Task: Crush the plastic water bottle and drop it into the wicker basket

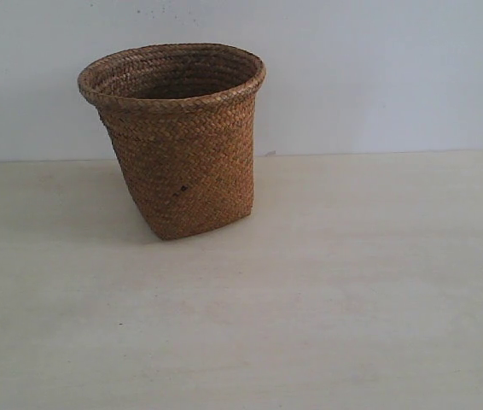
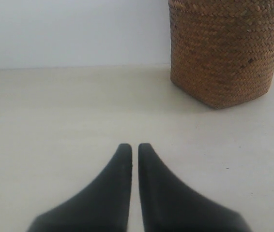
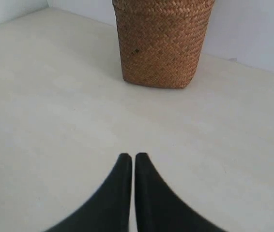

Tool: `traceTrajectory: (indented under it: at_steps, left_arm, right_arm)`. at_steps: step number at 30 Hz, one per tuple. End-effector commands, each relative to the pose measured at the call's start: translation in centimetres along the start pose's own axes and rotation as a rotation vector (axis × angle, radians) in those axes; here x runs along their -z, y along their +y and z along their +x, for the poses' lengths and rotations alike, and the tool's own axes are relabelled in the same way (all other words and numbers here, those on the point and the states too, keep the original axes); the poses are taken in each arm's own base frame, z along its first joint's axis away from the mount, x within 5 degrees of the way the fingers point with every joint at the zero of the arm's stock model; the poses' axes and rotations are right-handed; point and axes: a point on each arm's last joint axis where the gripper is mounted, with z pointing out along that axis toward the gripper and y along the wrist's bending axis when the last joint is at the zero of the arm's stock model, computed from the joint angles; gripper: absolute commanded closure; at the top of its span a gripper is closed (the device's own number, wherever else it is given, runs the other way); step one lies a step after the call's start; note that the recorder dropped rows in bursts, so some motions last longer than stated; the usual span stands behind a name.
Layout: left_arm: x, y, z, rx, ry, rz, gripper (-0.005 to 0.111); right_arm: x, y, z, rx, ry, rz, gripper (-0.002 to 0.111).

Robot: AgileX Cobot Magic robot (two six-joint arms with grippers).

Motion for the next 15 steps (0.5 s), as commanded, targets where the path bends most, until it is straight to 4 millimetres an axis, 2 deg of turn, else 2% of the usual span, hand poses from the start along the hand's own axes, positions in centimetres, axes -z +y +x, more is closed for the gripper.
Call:
traceTrajectory:
  at_steps: [1,5,8,15]
  left_arm:
    - [0.0,0.0,0.1,0.004,0.005,0.000,0.103]
    - [0.0,0.0,0.1,0.004,0.005,0.000,0.103]
    - [0.0,0.0,0.1,0.004,0.005,0.000,0.103]
    - [0.0,0.0,0.1,0.004,0.000,0.000,0.103]
  right_arm:
    - [1.0,-0.1,-0.3,0.051,-0.090,0.017,0.108]
    - [3.6,-0.2,-0.2,0.154,-0.235,0.064,0.108]
    - [5.4,-0.2,0.5,0.193,-0.352,0.133,0.108]
    - [5.0,-0.8,1.2,0.196,-0.348,0.319,0.108]
